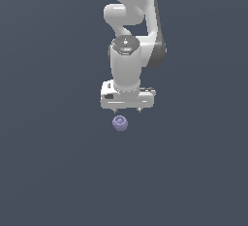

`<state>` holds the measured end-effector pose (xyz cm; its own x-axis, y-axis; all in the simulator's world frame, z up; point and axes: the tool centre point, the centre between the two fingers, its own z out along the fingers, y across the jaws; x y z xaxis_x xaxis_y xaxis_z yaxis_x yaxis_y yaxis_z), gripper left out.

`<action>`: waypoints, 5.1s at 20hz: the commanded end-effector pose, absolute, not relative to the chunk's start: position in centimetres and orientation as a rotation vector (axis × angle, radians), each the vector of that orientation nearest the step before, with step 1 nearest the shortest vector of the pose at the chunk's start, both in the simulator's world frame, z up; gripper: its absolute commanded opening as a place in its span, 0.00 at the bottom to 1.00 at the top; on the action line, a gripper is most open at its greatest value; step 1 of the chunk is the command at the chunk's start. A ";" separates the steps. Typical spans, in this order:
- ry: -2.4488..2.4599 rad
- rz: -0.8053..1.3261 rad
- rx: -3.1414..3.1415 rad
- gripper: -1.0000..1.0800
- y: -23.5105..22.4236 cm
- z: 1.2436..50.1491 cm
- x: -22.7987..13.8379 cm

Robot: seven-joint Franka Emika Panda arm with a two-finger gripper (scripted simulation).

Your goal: Pick up the object and move it to a goal position.

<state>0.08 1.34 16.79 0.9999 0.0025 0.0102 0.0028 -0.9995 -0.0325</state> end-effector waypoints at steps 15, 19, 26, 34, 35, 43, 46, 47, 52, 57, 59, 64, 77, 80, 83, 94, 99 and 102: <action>-0.122 -0.016 -3.111 0.96 1.1 16.3 0.0; -0.218 -0.015 -3.109 0.96 0.9 16.0 0.0; -0.462 -0.013 -3.089 0.96 0.4 15.1 -0.1; -0.797 -0.009 -3.029 0.96 -0.2 13.9 -0.2; -0.838 -0.008 -3.019 0.96 -0.3 13.7 -0.3; -1.163 -0.004 -2.914 0.96 -0.9 12.5 -0.4; -1.282 -0.002 -2.865 0.96 -1.1 12.1 -0.5; -1.321 -0.002 -2.848 0.96 -1.2 11.9 -0.5; -1.510 0.000 -2.754 0.96 -1.5 11.2 -0.7; -1.656 0.000 -2.669 0.96 -1.7 10.7 -0.8; -1.700 0.000 -2.642 0.96 -1.8 10.5 -0.8; -1.777 0.000 -2.590 0.96 -1.9 10.2 -0.8; -1.805 0.000 -2.571 0.96 -1.9 8.8 -0.9; -1.808 0.000 -2.569 0.96 -1.9 7.2 -1.0; -1.809 0.000 -2.568 0.96 -1.9 5.8 -1.0; -1.810 0.000 -2.568 0.00 -1.9 5.1 -0.9; -1.810 -0.001 -2.569 0.00 -1.9 5.2 -0.9; -1.810 -0.001 -2.569 0.00 -2.0 5.4 -0.9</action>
